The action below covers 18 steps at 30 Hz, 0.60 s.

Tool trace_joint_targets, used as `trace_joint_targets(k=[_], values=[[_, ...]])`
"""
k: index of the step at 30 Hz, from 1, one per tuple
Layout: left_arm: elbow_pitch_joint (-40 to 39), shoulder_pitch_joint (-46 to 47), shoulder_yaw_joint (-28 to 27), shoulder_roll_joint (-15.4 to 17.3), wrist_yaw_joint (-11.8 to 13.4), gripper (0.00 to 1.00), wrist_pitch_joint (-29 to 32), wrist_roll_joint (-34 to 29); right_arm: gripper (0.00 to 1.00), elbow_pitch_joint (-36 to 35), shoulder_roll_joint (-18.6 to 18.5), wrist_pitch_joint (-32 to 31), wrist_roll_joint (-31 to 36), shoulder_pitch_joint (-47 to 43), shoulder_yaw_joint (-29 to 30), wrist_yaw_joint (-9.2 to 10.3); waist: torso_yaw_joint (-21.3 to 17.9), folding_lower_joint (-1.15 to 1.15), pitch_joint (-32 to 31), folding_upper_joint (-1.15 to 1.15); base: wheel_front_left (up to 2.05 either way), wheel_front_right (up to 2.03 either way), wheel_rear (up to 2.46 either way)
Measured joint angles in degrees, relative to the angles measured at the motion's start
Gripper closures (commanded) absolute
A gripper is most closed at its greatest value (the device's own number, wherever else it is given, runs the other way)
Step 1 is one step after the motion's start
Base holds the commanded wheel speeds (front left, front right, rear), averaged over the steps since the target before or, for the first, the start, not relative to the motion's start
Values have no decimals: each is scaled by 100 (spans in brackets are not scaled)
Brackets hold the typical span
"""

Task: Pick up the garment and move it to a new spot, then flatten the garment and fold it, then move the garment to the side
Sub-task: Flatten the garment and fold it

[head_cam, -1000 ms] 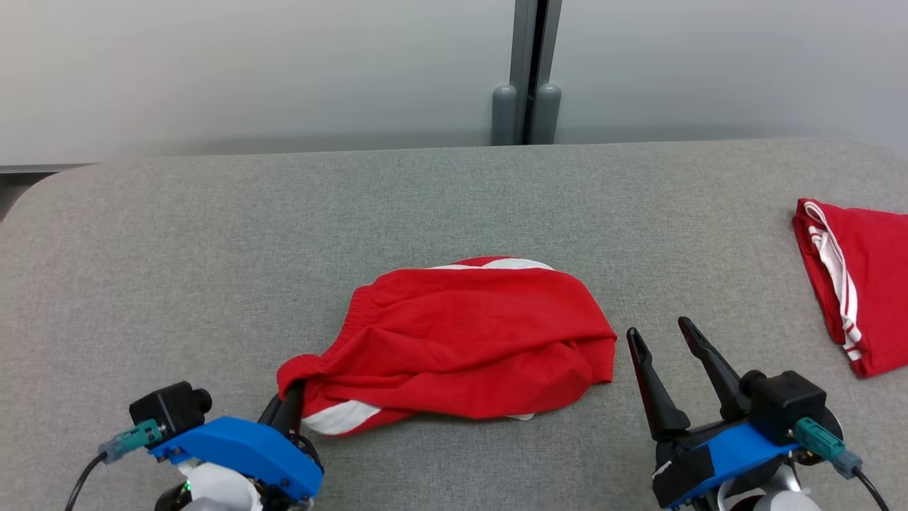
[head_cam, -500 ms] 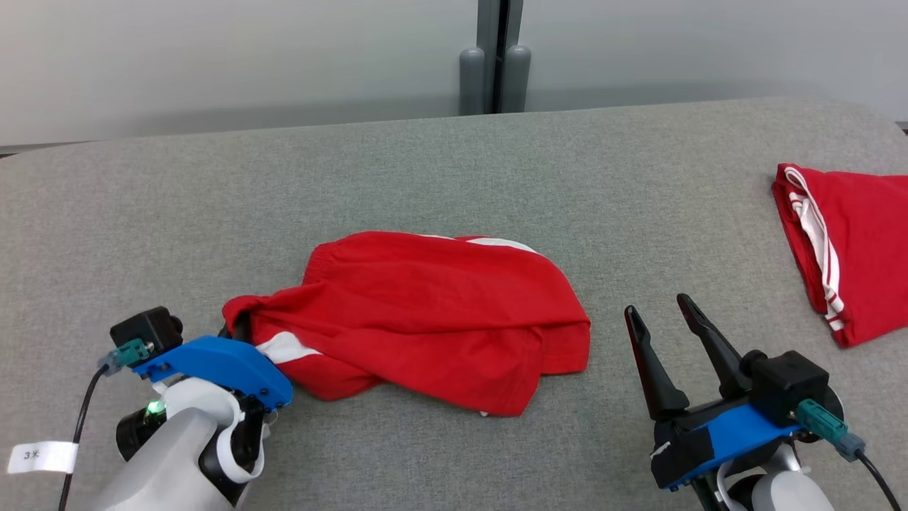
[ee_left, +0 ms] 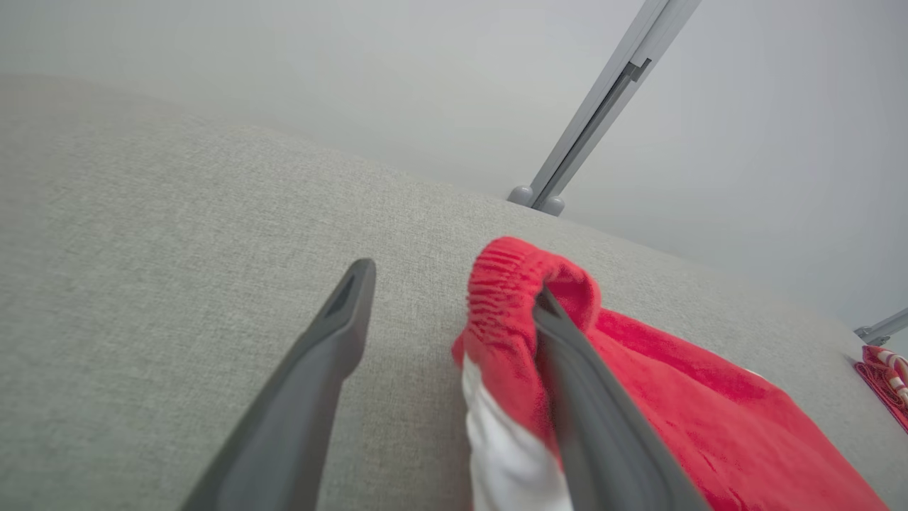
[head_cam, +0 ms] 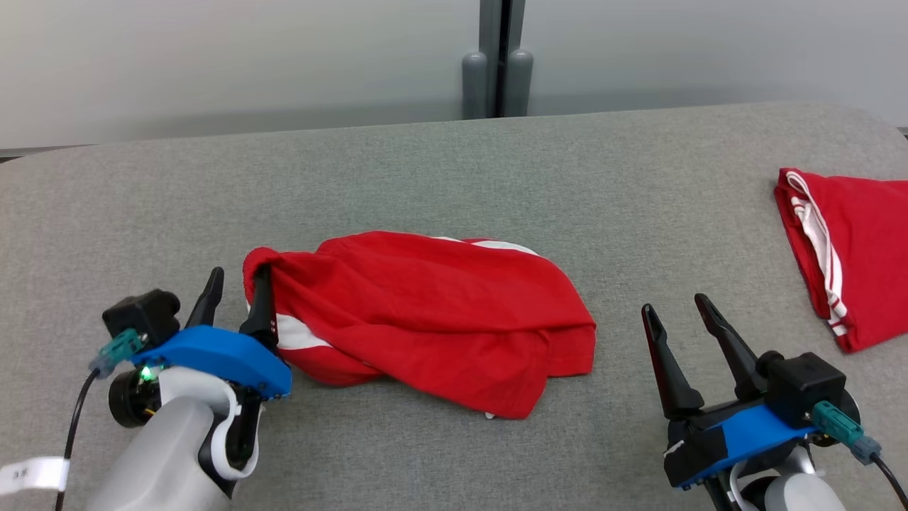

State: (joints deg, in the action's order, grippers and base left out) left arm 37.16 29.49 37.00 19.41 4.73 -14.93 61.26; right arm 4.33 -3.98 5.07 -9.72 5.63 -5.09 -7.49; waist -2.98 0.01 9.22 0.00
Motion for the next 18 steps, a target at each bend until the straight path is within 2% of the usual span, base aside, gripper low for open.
trace_joint_targets(k=[5,8,12,18], values=[[-871,-932,-947,-92,8,0,-5,-973,0,-37,10,-29,8,-58,16,0,181,0,-101,0,0,0,0],[-1166,-1376,-1238,-200,-2,0,-7,-1316,0,-49,12,-46,8,-64,21,0,267,0,-172,0,0,0,0],[-1239,-1769,-1291,-254,0,0,-7,-1556,0,-43,18,-54,7,-105,7,0,341,0,-260,0,0,0,0],[-1210,-2034,-1146,-285,25,0,16,-1599,0,-10,30,-55,5,-153,-16,0,378,0,-372,0,0,0,0]])
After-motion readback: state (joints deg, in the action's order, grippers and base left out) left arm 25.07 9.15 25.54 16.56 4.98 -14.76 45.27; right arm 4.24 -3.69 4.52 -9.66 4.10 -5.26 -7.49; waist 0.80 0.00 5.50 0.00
